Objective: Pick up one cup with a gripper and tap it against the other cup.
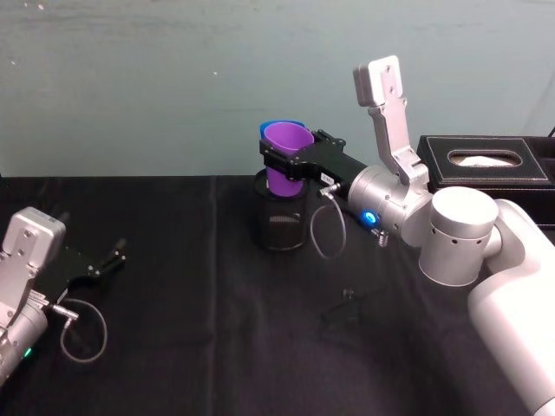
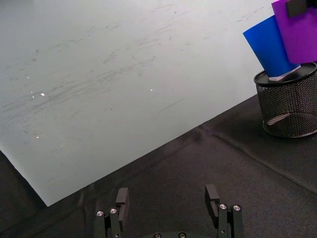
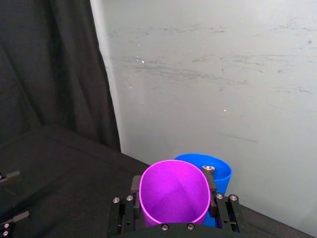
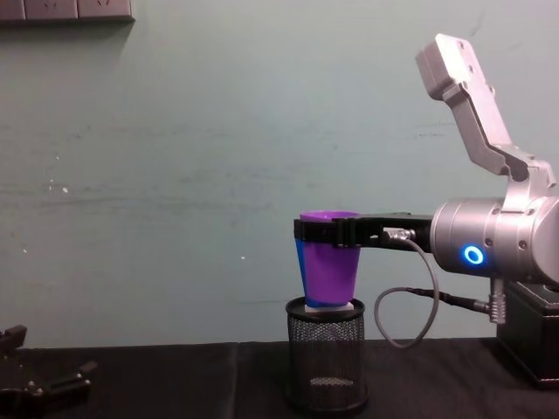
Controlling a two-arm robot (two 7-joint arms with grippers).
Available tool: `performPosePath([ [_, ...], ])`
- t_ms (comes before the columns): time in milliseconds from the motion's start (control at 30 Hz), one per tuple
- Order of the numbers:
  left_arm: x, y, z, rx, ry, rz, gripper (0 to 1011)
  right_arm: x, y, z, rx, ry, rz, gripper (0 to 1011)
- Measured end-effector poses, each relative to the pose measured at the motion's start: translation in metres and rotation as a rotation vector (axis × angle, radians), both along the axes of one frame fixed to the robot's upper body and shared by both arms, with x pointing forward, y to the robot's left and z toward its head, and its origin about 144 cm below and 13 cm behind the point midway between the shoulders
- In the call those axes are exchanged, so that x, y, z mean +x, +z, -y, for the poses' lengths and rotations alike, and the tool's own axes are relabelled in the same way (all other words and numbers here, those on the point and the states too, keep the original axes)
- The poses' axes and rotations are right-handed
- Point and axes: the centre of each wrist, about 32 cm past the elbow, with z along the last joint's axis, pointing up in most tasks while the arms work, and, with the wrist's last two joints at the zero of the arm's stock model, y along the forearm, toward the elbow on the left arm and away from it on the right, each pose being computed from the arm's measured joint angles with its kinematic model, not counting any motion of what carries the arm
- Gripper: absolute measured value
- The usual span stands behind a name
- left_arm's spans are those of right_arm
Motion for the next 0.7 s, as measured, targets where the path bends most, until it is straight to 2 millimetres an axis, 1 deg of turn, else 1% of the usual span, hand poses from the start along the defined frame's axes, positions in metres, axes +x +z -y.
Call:
performPosePath([
  [700, 0.0000, 0.0000, 0.0000, 0.000, 0.000, 0.000, 1000, 0.0009, 0.0006, -0.0008, -0.005, -0.001, 0.002, 737],
])
